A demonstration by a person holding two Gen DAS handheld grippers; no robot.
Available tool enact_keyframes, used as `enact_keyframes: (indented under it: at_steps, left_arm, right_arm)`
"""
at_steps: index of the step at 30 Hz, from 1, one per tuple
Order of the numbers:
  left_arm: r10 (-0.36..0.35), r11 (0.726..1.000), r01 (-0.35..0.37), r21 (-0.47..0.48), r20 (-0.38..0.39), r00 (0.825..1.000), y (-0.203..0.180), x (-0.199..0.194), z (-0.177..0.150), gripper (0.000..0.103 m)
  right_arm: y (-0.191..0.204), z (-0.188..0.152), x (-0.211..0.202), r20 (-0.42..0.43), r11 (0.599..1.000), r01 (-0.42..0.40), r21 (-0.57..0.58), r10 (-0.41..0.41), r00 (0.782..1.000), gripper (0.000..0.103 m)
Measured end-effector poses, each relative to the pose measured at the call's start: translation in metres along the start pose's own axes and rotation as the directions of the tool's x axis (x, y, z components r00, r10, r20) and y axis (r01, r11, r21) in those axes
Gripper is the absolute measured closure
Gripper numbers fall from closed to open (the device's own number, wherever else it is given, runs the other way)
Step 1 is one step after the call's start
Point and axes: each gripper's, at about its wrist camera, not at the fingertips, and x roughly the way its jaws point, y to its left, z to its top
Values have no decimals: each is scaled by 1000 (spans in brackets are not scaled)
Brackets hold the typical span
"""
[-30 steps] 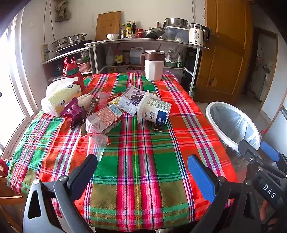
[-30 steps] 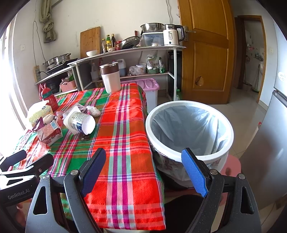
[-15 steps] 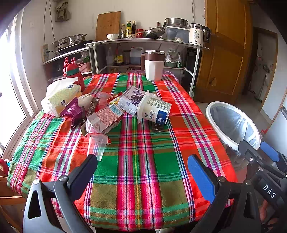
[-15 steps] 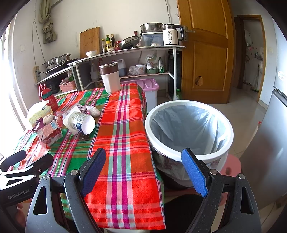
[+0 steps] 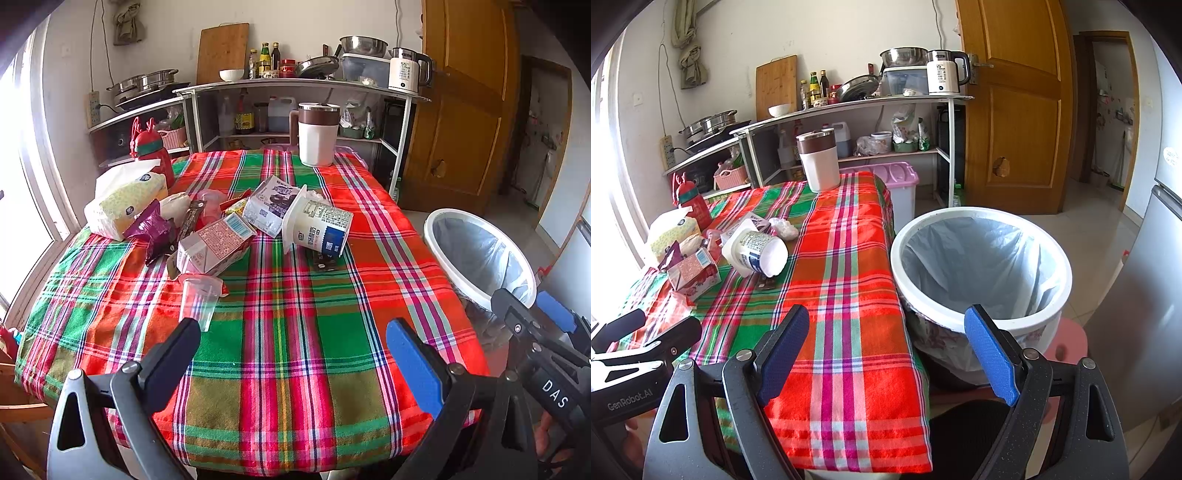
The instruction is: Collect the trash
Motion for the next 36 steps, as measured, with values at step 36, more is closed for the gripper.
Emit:
enact_keyframes:
  at_steps: [36]
  left_arm:
    - [-97, 986, 91, -143, -40, 994, 113, 55, 28, 1]
  right_arm:
    - [68, 42, 84, -66, 926, -294, -239, 287, 956, 17]
